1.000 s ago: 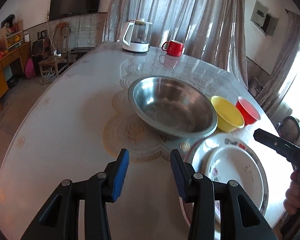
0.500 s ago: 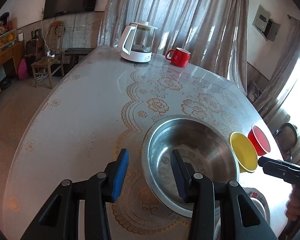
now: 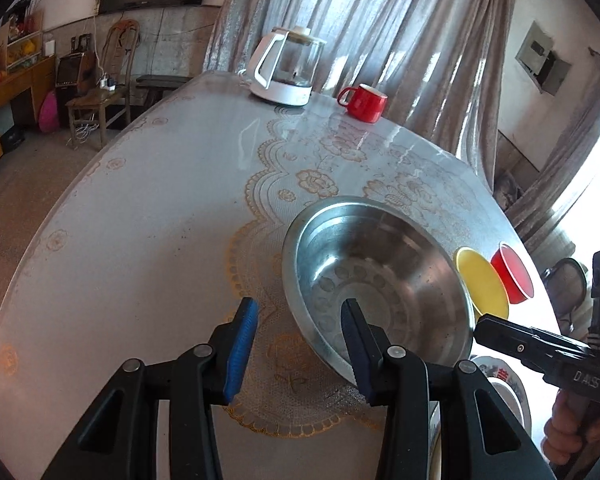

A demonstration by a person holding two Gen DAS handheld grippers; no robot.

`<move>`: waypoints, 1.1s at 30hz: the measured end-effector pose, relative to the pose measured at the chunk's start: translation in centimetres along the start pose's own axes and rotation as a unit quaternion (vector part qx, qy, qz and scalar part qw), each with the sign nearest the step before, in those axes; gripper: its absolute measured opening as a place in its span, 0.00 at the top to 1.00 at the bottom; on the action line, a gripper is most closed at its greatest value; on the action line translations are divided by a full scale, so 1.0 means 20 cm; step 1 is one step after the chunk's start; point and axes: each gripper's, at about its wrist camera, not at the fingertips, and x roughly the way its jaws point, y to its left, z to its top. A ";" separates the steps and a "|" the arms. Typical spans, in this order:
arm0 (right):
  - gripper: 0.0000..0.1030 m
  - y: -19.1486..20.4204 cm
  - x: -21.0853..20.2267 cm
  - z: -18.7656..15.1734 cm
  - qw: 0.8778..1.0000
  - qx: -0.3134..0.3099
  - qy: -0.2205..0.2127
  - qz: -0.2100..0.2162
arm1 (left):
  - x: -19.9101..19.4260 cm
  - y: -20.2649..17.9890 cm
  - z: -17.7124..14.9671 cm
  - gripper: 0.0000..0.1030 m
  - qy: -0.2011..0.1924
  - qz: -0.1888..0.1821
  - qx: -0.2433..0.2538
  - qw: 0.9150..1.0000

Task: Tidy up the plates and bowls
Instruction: 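Grasp the steel basin rim with the left gripper and lift it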

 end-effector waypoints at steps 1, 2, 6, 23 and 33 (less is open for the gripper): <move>0.74 0.00 0.02 0.00 1.000 -0.003 -0.001 -0.004 | 0.02 -0.02 0.00 0.60 0.005 -0.012 0.007 1.000; 0.78 0.00 0.03 0.00 1.000 0.002 0.000 -0.016 | 0.03 -0.03 0.00 0.60 0.005 -0.016 0.016 1.000; 0.87 0.02 0.07 0.03 1.000 -0.004 0.000 -0.017 | 0.07 -0.07 0.00 0.73 0.007 -0.001 0.032 0.999; 0.71 -0.05 -0.08 -0.02 0.999 0.031 -0.034 -0.014 | 0.12 -0.08 0.01 0.69 0.010 0.007 0.005 1.000; 0.76 -0.11 0.02 -0.02 0.998 0.055 -0.020 -0.033 | 0.15 -0.09 0.00 0.77 0.015 0.014 0.020 1.000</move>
